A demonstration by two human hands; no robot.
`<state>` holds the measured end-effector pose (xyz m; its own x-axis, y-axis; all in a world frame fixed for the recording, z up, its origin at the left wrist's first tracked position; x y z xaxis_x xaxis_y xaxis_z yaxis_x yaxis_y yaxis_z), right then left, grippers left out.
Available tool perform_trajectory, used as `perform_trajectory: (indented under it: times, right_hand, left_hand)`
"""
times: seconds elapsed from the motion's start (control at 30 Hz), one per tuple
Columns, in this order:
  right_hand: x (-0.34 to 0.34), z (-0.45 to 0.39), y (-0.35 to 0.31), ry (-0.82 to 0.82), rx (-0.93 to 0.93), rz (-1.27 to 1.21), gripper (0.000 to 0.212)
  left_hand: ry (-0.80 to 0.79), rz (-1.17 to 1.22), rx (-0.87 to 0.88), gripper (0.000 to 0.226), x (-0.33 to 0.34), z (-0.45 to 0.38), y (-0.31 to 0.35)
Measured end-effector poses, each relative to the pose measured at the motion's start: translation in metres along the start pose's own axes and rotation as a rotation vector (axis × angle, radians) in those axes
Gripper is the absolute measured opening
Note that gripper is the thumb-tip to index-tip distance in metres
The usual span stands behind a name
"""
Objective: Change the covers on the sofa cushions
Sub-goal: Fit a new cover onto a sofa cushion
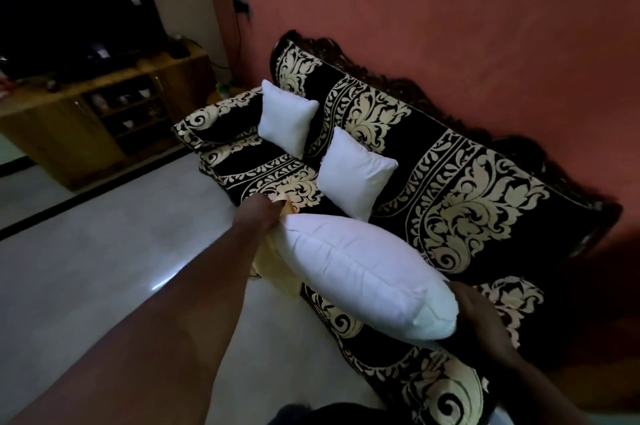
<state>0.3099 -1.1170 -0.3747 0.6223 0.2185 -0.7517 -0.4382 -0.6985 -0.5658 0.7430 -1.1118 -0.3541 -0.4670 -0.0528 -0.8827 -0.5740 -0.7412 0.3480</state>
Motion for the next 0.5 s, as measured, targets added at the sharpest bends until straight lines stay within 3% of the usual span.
perform_trajectory:
  times: [0.1,0.23,0.37,0.43,0.5]
  right_hand:
    - [-0.005,-0.018,-0.019,0.038,-0.053,0.095,0.059]
    - [0.005,-0.027,-0.007,-0.102,-0.010,0.183,0.071]
    - [0.005,-0.037,-0.010,-0.139,-0.040,0.170,0.122]
    - [0.006,-0.044,-0.012,-0.245,-0.015,0.151,0.124]
    - [0.007,-0.050,-0.018,-0.342,0.040,0.175,0.112]
  left_hand:
    - [-0.024,-0.041,0.053,0.046,0.001,0.018,0.014]
    - [-0.119,-0.035,0.191,0.022,0.011,0.051,0.057]
    - [-0.188,-0.072,0.186,0.027,0.014,0.082,0.098]
    - [-0.191,-0.061,0.182,0.030,0.012,0.091,0.109]
    - [-0.179,-0.037,0.220,0.030,0.009,0.104,0.117]
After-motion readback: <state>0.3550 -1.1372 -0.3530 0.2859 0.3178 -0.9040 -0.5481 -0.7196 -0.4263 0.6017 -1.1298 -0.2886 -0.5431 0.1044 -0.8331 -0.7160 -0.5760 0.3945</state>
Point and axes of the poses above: each hand's wrist, its own z-axis away from the middle knuckle, its own x-axis out of the palm, y = z × x, the point moved 1 cm from there along -z, towards the middle knuckle, and after that the axes turned 9 degrees about -z, right-handed, at the moved point
